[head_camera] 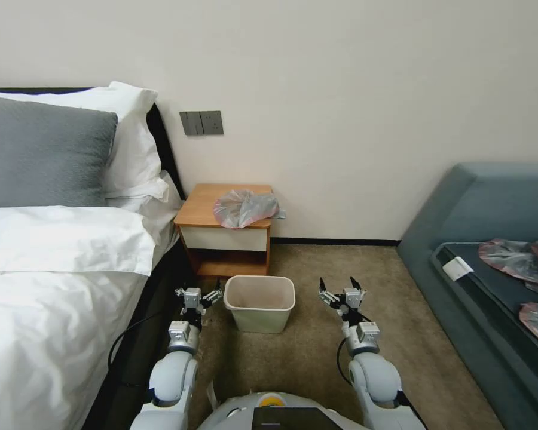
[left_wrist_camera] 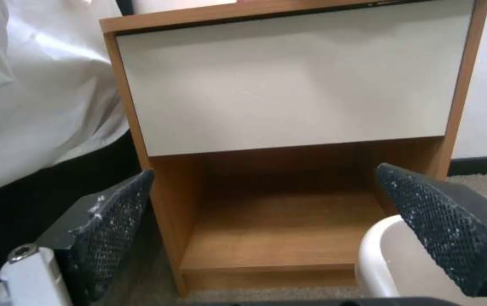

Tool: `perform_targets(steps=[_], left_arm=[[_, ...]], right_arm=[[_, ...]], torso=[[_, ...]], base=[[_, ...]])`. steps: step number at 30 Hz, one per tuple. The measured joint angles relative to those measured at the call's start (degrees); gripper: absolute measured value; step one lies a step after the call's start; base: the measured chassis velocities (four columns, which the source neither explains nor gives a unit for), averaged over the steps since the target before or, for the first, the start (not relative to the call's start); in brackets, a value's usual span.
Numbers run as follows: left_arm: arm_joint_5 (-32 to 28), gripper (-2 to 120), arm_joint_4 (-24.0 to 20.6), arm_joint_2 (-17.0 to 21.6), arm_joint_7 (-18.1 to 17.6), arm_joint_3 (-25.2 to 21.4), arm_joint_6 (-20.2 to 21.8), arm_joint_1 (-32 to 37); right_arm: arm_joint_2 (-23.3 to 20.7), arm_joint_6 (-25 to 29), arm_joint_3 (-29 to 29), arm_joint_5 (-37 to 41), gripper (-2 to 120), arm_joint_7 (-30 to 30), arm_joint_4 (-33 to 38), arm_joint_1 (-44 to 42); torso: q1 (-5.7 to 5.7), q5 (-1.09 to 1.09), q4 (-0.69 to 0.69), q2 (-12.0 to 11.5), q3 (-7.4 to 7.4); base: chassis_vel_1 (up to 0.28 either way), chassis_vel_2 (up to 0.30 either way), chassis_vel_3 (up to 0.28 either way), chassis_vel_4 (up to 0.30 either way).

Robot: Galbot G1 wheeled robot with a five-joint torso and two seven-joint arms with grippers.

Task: Pick up the garbage bag from the table and place it over the trash can.

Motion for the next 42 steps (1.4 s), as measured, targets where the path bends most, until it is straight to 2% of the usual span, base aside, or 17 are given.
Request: perform_targets(steps=[21,23,24,26,29,31,35,36,39,42], left_arm=[[0.0,100,-0.1,0.0,0.0,0.0,0.0,0.1],[-0.5,100,-2.4,0.3,-0.7,0.2,0.5,0.8],[-1.0,100,-4.4,0.5,-1.4,0.3,0.9,1.6],[-1.3,100,-5.3,0.6,-1.7,0.3,1.2,2.0],[-3.0,100,-12.3,1.4,-3.9,0.8,2.9,4.5],[-3.3,100,-13.9,1.6,-4.4,0.9,3.3,5.0],[-5.4,100,-22.2,2.5,-7.1,1.5,5.3,8.1],[-5.4,100,-22.2,2.5,-7.1,1.5,5.3,8.1],[-6.0,100,-27.8,3.6,-8.8,2.1,6.7,10.7],[-4.5,100,-27.4,4.3,-8.8,2.9,7.4,12.7]], right_arm=[[0.0,0.0,0.0,0.0,100,0.0,0.1,-0.1],[-0.1,-0.2,-0.1,0.0,100,0.0,1.1,-0.4],[-0.1,-0.4,-0.1,0.0,100,0.1,1.9,-0.8],[-0.1,-0.6,-0.2,0.0,100,0.1,2.4,-1.0],[-0.6,-2.5,-1.0,0.1,100,1.1,9.0,-3.5],[-0.7,-2.9,-1.1,0.1,100,1.4,10.6,-4.0],[-1.4,-5.4,-2.0,0.3,100,2.6,19.0,-7.1],[-1.4,-5.4,-2.0,0.3,100,2.6,19.0,-7.1],[-1.7,-7.4,-2.8,0.7,100,3.7,24.8,-9.6],[-1.6,-8.6,-3.2,1.3,100,4.2,25.4,-10.8]], torso=[[0.00,0.00,0.00,0.0,0.00],[0.00,-0.03,-0.01,0.0,0.00],[0.00,0.02,0.01,0.0,0.00],[0.00,0.03,0.00,0.0,0.00],[0.00,0.00,0.00,0.0,0.00],[0.00,0.00,0.00,0.0,0.00],[0.00,0.00,0.00,0.0,-0.01],[0.00,0.00,0.00,0.0,-0.01],[0.00,-0.01,0.01,0.0,-0.01],[0.00,-0.03,0.01,0.0,0.00]], base=[[0.000,0.000,0.000,0.000],[0.000,0.000,0.000,0.000],[0.000,0.000,0.000,0.000],[0.000,0.000,0.000,0.000],[0.000,0.000,0.000,0.000],[0.000,0.000,0.000,0.000],[0.000,0.000,0.000,0.000],[0.000,0.000,0.000,0.000],[0.000,0.000,0.000,0.000],[0.000,0.000,0.000,0.000]])
